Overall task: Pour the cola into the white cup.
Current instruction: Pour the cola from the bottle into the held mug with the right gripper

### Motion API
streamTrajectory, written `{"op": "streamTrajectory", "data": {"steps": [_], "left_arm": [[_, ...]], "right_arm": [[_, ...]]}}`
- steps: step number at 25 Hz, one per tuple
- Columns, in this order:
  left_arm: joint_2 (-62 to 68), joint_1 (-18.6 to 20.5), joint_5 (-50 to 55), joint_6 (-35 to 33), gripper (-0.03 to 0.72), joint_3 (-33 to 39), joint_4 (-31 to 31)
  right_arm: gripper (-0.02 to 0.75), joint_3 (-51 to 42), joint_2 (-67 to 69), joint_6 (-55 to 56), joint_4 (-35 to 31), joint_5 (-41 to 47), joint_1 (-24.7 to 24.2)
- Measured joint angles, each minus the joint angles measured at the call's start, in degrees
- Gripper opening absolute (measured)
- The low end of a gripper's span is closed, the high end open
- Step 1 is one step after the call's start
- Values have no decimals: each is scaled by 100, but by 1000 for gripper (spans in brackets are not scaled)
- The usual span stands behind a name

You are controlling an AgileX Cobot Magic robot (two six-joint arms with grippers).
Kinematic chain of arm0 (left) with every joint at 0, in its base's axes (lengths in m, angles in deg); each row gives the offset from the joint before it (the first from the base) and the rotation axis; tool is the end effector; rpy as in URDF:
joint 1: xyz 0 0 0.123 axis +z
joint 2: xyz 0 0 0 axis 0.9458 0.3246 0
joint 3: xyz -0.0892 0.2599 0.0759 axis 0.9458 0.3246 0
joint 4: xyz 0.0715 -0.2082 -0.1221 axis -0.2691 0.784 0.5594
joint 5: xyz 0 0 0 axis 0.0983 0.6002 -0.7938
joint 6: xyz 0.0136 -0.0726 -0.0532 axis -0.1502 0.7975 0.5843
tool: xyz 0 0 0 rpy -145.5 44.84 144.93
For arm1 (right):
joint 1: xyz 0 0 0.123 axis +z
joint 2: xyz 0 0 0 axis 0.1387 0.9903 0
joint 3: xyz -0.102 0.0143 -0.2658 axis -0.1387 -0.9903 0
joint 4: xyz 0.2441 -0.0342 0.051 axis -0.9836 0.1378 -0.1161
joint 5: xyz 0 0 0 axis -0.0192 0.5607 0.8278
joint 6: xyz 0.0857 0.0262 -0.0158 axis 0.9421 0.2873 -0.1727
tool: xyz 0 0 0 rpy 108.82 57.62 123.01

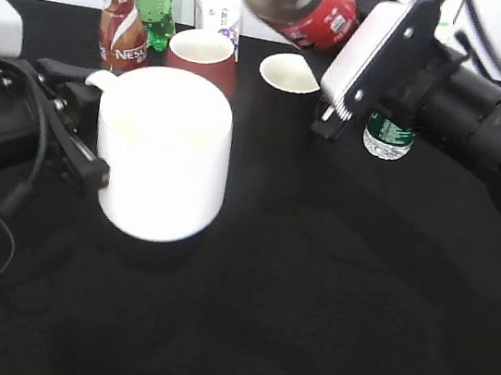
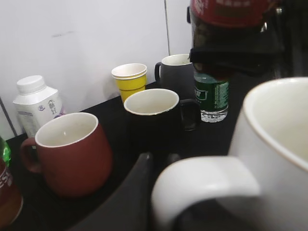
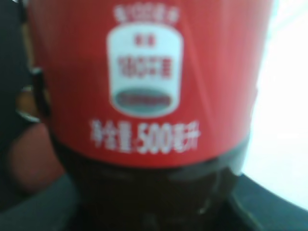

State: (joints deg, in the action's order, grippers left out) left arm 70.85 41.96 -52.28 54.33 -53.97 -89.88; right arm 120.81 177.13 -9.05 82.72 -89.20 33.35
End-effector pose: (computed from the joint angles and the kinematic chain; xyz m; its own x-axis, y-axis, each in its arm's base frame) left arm 0.2053 -0.1354 0.2160 -0.0368 0.1352 -0.9901 0.6596 0.7476 0.0776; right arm 0.3035 0.1822 0.2268 0.6303 -0.4780 -0.6117 -0.3982 0.4773 -0.7834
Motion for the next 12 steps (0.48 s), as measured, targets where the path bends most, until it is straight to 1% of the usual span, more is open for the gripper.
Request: {"op": "streamTrajectory", "data": {"steps": [1,3,9,12], "left_arm": [[0,0,39,0,54,0,69],[0,6,291,-6,54,0,474],[0,6,376,-11,54,0,484],[0,6,322,-11,54,0,386]], "right_arm": [[384,4,0,-396,0,-106,0],[384,11,0,-1052,0,-226,0],[384,18,0,-2442,-169,-237,0],[384,18,0,-2979,-422,-237,0]]}}
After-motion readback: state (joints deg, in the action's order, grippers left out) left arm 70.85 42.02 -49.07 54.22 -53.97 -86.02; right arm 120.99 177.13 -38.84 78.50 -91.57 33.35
